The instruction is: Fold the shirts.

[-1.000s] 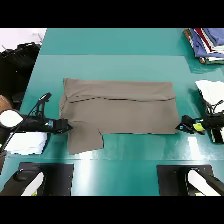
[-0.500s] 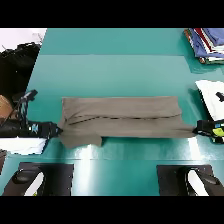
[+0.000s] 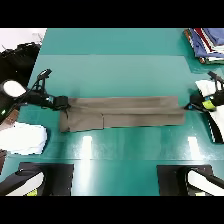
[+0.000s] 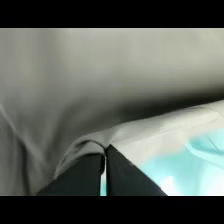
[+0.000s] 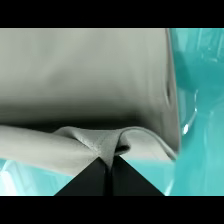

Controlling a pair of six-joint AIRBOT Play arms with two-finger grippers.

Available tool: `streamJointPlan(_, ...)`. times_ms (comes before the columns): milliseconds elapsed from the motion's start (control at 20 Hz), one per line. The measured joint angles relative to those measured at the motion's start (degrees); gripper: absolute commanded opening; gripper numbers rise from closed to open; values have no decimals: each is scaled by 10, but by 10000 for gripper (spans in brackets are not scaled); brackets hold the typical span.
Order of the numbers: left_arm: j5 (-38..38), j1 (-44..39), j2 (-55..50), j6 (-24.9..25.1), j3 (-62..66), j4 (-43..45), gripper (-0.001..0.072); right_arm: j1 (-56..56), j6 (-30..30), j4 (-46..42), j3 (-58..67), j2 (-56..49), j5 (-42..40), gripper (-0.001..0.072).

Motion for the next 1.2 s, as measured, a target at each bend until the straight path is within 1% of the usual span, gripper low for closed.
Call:
streamJointPlan(50, 15, 0, -23, 3, 10, 0, 460, 7, 1, 5, 19, -25, -9, 417)
streamJointPlan(100, 31, 0, -41, 4, 21, 0, 631, 12, 1, 13, 39, -51, -13, 513)
streamJointPlan(150, 41, 0, -53, 5, 30, -2, 612, 14, 1, 28, 59, -73, -16, 512)
streamJointPlan(250, 51, 0, -69, 7, 52, -3, 611, 11, -8, 62, 89, -101, -17, 512)
streamJointPlan(350, 39, 0, -75, 9, 75, -3, 604, -4, -23, 84, 98, -107, -14, 512)
streamJointPlan(400, 29, 0, -76, 9, 84, -3, 397, -16, -31, 90, 94, -105, -12, 512)
streamJointPlan(450, 17, 0, -78, 9, 90, -4, 135, -30, -40, 96, 84, -100, -10, 512)
streamJointPlan(500, 5, 0, -79, 9, 96, -6, 37, -49, -52, 100, 70, -95, -9, 512)
streamJointPlan(700, -14, -2, -80, 11, 106, -29, 37, -123, -102, 115, 3, -98, -7, 513)
streamJointPlan(850, -1, -27, -81, 10, 108, -47, 28, -150, -138, 145, -28, -132, -4, 513)
streamJointPlan(1000, 26, -72, -85, -2, 109, -56, 28, -144, -162, 186, -40, -175, -7, 509)
streamJointPlan(1050, 37, -90, -90, -9, 110, -56, 28, -135, -166, 203, -41, -187, -5, 443)
streamJointPlan(1150, 59, -123, -104, -20, 113, -60, 28, -115, -178, 215, -44, -207, -8, 148)
streamJointPlan(1200, 64, -139, -115, -25, 118, -60, 28, -107, -185, 215, -44, -213, -13, 17)
